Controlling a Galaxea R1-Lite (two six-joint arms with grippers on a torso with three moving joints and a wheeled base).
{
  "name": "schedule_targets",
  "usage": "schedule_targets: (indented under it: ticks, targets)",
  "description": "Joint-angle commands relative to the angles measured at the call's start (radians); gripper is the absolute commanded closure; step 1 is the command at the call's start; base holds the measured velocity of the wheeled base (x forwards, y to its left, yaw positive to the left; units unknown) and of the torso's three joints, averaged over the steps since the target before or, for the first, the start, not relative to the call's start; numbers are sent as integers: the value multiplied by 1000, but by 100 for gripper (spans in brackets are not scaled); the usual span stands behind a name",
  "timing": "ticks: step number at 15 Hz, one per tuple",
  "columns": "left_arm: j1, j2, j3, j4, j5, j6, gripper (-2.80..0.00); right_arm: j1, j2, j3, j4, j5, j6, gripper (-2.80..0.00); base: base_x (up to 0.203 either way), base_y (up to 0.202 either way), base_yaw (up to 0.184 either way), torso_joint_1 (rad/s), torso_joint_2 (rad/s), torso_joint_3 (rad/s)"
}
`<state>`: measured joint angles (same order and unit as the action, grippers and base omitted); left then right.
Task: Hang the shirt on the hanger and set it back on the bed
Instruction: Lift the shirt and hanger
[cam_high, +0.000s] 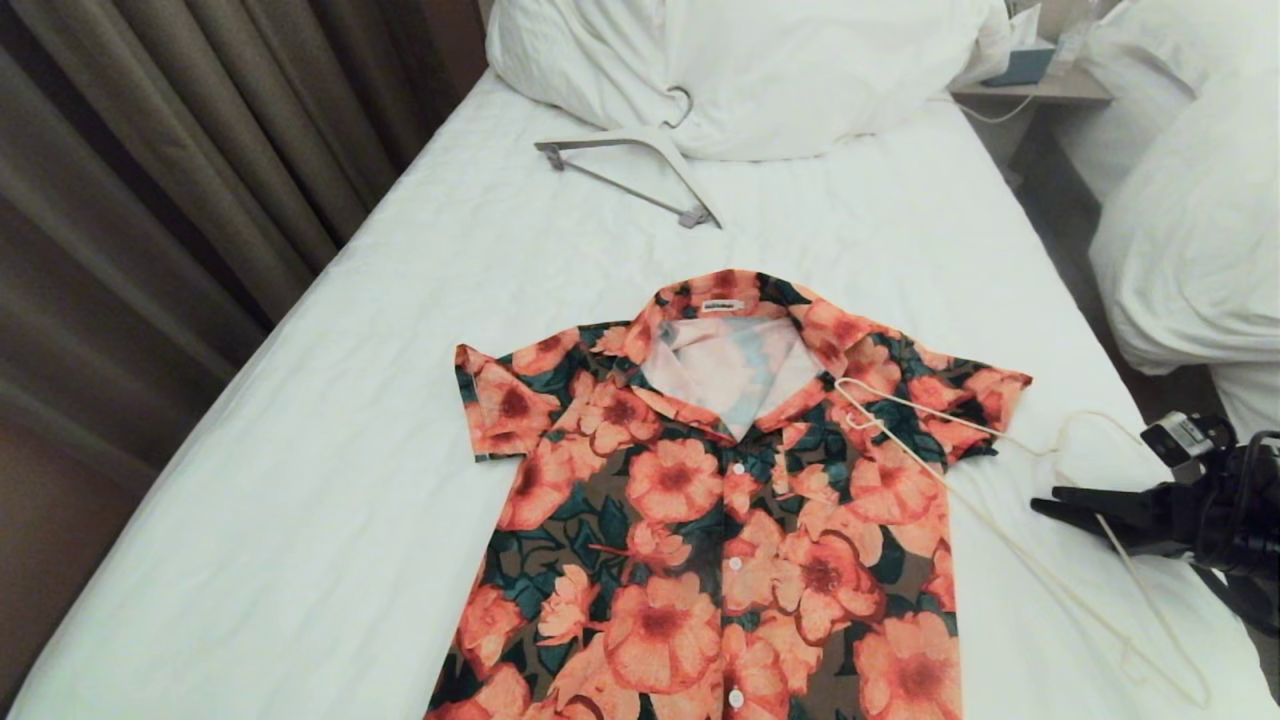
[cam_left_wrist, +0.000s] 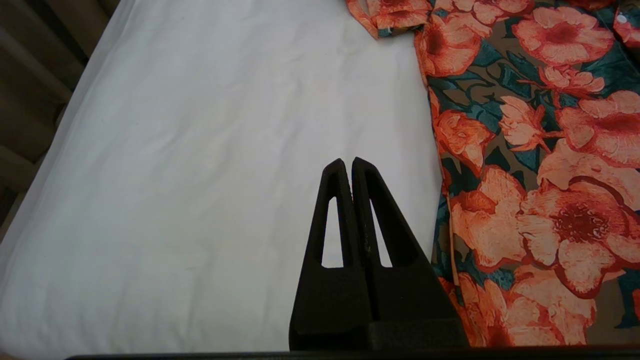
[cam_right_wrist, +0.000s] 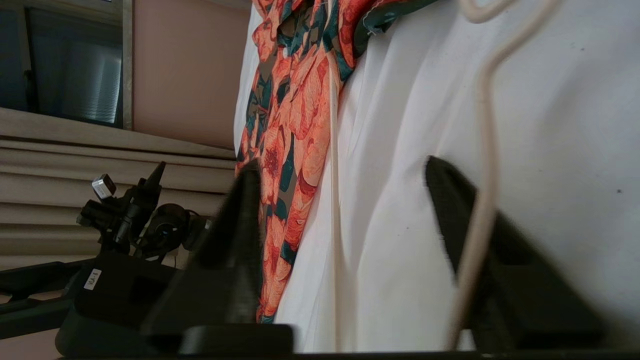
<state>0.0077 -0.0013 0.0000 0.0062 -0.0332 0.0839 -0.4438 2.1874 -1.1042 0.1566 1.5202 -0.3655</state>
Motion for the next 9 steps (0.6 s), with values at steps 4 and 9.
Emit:
schedule_targets:
  ticks: [4,9]
  targets:
    - [2,1,2,0,-1,0,0,-1,-6,0,-29,-4,-1,0,0,0,0,0,0,0]
    - [1,1,0,0,-1,0,0,16,-83,0,-138,-85,-1,0,0,0,0,0,0,0]
